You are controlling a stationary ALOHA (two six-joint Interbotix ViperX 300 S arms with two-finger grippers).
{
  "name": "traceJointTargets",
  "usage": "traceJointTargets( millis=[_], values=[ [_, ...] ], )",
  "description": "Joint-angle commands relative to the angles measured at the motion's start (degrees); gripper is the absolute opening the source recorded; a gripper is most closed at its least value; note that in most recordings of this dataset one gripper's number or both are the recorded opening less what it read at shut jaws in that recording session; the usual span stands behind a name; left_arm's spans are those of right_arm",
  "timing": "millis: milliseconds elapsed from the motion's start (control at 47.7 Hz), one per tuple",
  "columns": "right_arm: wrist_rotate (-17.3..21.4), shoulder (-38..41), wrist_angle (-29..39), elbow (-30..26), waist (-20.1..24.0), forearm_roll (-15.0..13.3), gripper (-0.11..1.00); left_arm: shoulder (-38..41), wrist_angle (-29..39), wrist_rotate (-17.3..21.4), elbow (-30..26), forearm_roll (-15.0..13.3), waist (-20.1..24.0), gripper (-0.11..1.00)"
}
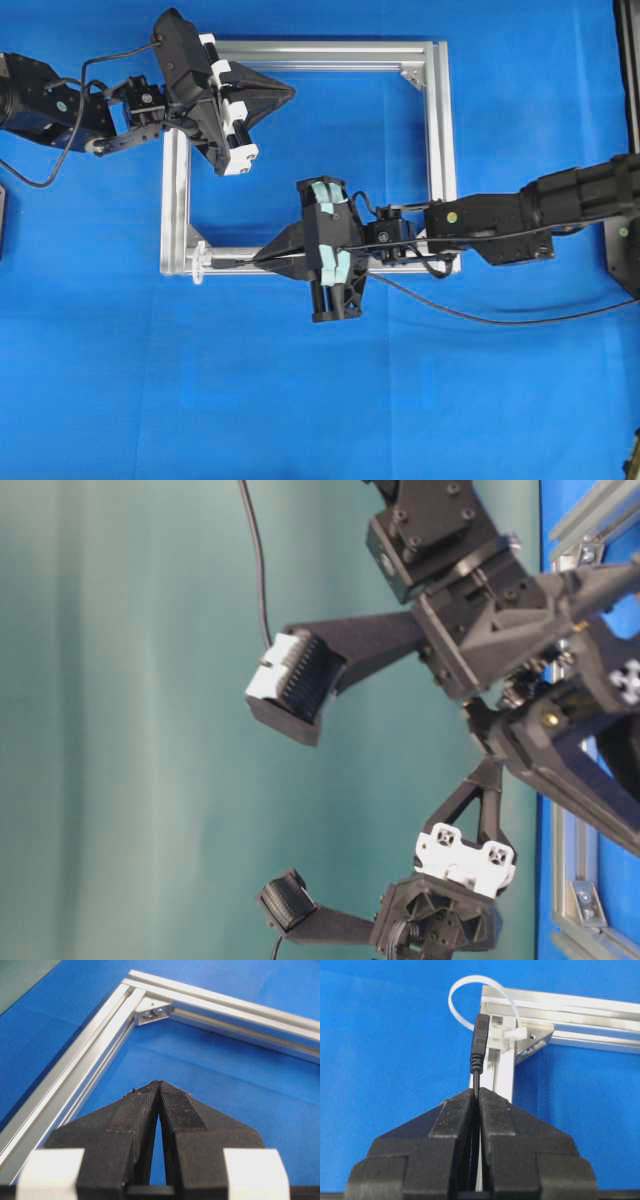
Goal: Insert the wire through the string loop located on the left side.
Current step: 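Push the plug tip through the white zip-tie loop with the right gripper, then move the left gripper open toward the plug emerging from the loop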
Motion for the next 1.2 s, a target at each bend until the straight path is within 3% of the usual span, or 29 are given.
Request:
traceJointTargets(
  millis=[0, 692, 1174],
  values=[
    [0.1, -0.2, -0.2, -2.2, -0.1, 0.0, 0.00, -1.6, -0.3, -0.1, -0.5, 0.2, 0.0, 0.00],
    [-1.0, 7.5, 1.8, -13.9, -0.4, -0.1, 0.00, -1.6, -0.3, -0.1, -0.5, 0.2, -0.3, 0.00],
    [-1.0, 8.3, 1.9, -15.2, -0.4, -0.1, 0.00, -1.6, -0.3, -0.1, -0.5, 0.2, -0.3, 0.00]
  ],
)
